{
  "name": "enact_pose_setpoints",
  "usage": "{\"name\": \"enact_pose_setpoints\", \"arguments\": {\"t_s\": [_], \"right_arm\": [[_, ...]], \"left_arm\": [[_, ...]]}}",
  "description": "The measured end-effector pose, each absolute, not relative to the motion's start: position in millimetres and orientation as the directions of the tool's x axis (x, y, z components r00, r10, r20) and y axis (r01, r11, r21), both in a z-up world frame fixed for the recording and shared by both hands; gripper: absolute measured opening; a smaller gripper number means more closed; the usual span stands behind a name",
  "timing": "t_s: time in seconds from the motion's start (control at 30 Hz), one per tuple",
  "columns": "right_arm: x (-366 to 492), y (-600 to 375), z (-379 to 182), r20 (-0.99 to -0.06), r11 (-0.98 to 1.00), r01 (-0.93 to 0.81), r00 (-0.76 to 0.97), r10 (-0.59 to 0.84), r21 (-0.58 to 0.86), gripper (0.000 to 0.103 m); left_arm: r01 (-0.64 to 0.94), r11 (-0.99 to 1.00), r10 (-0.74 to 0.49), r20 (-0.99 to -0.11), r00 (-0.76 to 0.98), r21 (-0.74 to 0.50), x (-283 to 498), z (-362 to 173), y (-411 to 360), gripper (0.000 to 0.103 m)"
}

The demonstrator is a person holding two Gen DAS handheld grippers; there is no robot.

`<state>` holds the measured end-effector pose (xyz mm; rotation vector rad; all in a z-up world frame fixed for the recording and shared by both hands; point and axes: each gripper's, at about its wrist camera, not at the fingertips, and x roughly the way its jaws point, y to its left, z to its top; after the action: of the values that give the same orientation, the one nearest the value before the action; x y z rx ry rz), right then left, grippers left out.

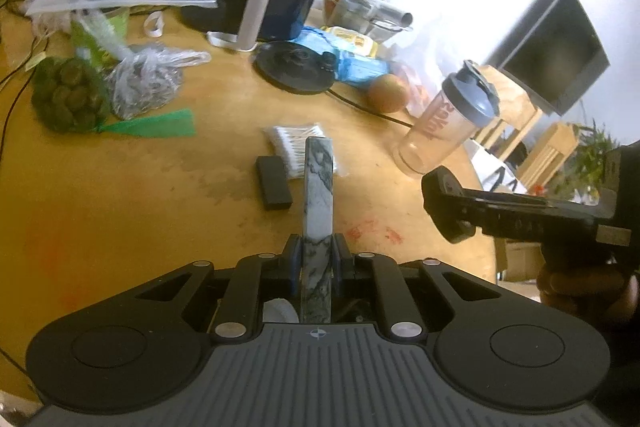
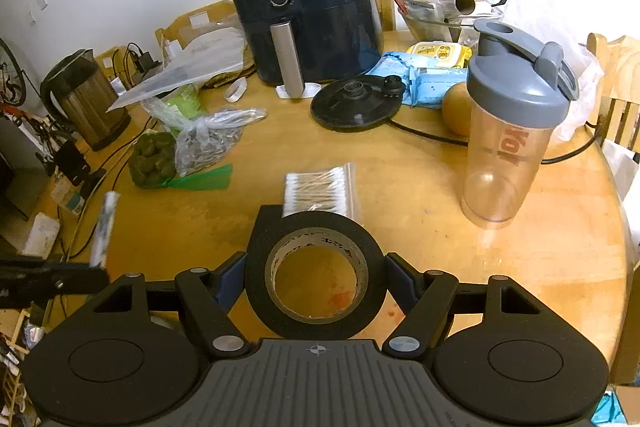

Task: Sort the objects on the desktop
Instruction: 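Carry the marble bar in the left tool and tape roll in the right tool over the box, then lower the marble bar and tape roll into the box and open both tools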

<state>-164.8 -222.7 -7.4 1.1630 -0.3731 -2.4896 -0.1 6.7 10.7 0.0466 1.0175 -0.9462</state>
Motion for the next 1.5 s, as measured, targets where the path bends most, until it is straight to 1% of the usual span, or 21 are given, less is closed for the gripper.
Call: {"name": "enact_pose_setpoints", "arguments": {"t_s": [0.23, 0.43, 0.6, 1.03, 1.37, 1.5], "right_arm": [[-146.3, -226.0, -0.2, -0.686, -0.901, 0.236, -0.586, -0.431, 0.364, 0.075], [-135.3, -227.6, 3.4, -0.698, -0.901, 0.26, -0.571, -0.433, 0.346, 0.075], [-127.8, -229.0, 5.6, -0.711, -0.9, 0.271, -0.551, -0.436, 0.341, 0.075], [-118.7, -231.6, 2.0, -0.755, -0.903, 0.284, -0.499, -0.426, 0.322, 0.075], [-112.2, -238.1, -4.2, -0.786, -0.898, 0.319, -0.45, -0.424, 0.302, 0.075], [-109.0, -241.8, -5.8, -0.791, -0.893, 0.333, -0.435, -0.43, 0.303, 0.075]], "left_arm": [[0.762, 0.573, -0.63, -0.757, 0.173, -0.303, -7.8, 16.5, -4.3, 0.016], [0.826, 0.528, -0.575, -0.799, 0.176, -0.198, -18.7, 17.9, -13.4, 0.016], [0.865, 0.479, -0.531, -0.834, 0.151, -0.148, -25.9, 16.0, -17.5, 0.016], [0.917, 0.379, -0.435, -0.899, 0.06, -0.122, -38.5, 8.1, -20.5, 0.016], [0.939, 0.329, -0.355, -0.934, 0.029, -0.096, -53.1, -7.4, -17.0, 0.016], [0.945, 0.32, -0.326, -0.944, 0.045, -0.066, -57.8, -12.6, -16.5, 0.016]]}}
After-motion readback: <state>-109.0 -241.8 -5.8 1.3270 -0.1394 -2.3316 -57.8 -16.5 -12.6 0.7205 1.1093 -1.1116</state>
